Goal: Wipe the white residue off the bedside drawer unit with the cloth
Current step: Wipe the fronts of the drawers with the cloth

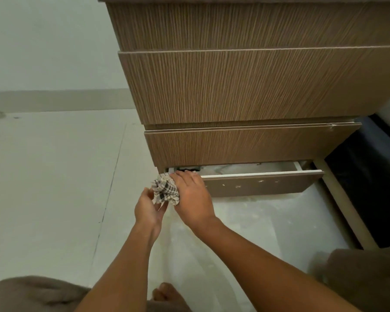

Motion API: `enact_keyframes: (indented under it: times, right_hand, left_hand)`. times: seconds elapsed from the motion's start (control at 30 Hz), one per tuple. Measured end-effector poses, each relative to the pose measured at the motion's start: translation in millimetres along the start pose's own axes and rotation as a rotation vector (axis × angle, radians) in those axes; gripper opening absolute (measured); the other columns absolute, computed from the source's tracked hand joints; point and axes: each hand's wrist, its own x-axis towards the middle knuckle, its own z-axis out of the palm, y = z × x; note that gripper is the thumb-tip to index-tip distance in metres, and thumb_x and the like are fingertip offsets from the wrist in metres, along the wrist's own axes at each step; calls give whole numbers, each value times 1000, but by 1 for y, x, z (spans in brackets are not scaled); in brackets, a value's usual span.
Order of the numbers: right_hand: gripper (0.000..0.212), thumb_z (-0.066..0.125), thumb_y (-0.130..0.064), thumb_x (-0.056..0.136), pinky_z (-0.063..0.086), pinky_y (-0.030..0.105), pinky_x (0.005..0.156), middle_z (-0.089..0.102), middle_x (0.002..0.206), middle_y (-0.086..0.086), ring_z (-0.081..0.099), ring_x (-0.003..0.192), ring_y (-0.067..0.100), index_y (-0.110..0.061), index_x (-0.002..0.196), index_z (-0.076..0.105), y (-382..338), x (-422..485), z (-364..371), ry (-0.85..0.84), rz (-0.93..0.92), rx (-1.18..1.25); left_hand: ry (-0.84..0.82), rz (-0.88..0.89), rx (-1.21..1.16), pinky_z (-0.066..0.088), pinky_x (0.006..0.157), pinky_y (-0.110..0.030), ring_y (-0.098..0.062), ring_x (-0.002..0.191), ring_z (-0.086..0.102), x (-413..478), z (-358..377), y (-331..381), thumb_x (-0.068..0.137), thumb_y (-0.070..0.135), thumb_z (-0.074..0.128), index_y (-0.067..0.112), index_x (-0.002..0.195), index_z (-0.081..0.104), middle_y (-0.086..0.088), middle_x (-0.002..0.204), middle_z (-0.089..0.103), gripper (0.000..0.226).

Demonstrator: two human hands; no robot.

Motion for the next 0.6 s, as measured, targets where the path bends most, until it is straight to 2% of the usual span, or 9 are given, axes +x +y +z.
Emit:
enact_keyframes:
  times: [0.1, 0.17, 0.23, 0.3, 0.37, 0.4, 0.43, 0.53, 0.6]
  right_hand:
    - [45, 65, -13, 81, 29, 35, 111, 62, 125, 9, 51, 120, 27, -9, 125, 59, -22, 8, 11, -46, 5, 85]
    - [43, 59, -12, 85, 23, 29, 111, 59, 129, 6, 45, 124, 23, -12, 128, 56, -35, 15, 14, -96, 8, 155]
    - [37, 56, -12, 88, 24, 27, 107, 60, 125, 3, 45, 121, 20, -14, 125, 57, -45, 21, 16, -122, -11, 199]
    - [30, 54, -14, 88, 33, 30, 100, 63, 115, 2, 48, 113, 20, -16, 117, 60, -54, 27, 17, -176, -17, 246]
    - [24, 53, -14, 86, 44, 35, 86, 64, 104, 3, 53, 104, 23, -17, 108, 62, -59, 34, 14, -293, 11, 306]
    - [23, 53, -13, 85, 47, 36, 79, 65, 100, 5, 55, 99, 25, -17, 106, 61, -60, 37, 12, -360, 27, 336]
    - [25, 52, -11, 84, 49, 36, 75, 65, 99, 6, 57, 95, 27, -17, 108, 59, -60, 39, 7, -415, 45, 375]
    - [21, 50, -16, 90, 49, 32, 70, 67, 100, 6, 60, 89, 25, -21, 110, 56, -56, 43, -10, -437, 172, 598]
    - [16, 52, -30, 94, 51, 31, 71, 69, 98, 1, 63, 87, 20, -23, 107, 59, -49, 36, -20, -376, 283, 738]
  left_hand:
    - [-55, 13, -24, 52, 81, -32, -24, 110, 61, 2, -7, -1, 101, 22, 36, 9, 127, 61, -12, 126, 65, 38]
    - [-96, 28, -61, 49, 92, -33, -23, 116, 60, 3, -12, -1, 102, 24, 35, 14, 121, 64, -9, 124, 66, 36]
    - [-125, 18, -120, 42, 105, -35, -22, 119, 58, 1, -13, 0, 102, 25, 30, 16, 126, 60, -7, 126, 64, 39]
    - [-136, 23, -153, 41, 105, -35, -19, 102, 60, 1, -11, -2, 103, 26, 21, 18, 116, 59, -2, 110, 63, 41]
    - [-83, 40, -156, 53, 79, -27, -18, 74, 53, 5, -6, -5, 102, 22, 9, 23, 91, 49, 5, 82, 56, 42]
    - [-58, 41, -157, 53, 64, -21, -19, 70, 51, 9, -6, -6, 101, 19, 7, 23, 88, 47, 6, 74, 56, 42]
    - [-66, 46, -173, 53, 61, -18, -21, 74, 56, 9, -6, -6, 101, 17, 9, 22, 92, 50, 5, 74, 60, 42]
    - [-123, 26, -82, 54, 85, -29, -17, 100, 67, 12, -14, -3, 102, 19, 25, 14, 116, 62, -6, 104, 71, 39]
    - [-155, 35, 1, 55, 79, -30, -18, 90, 68, 14, -15, -3, 102, 18, 28, 12, 105, 68, -8, 94, 73, 41]
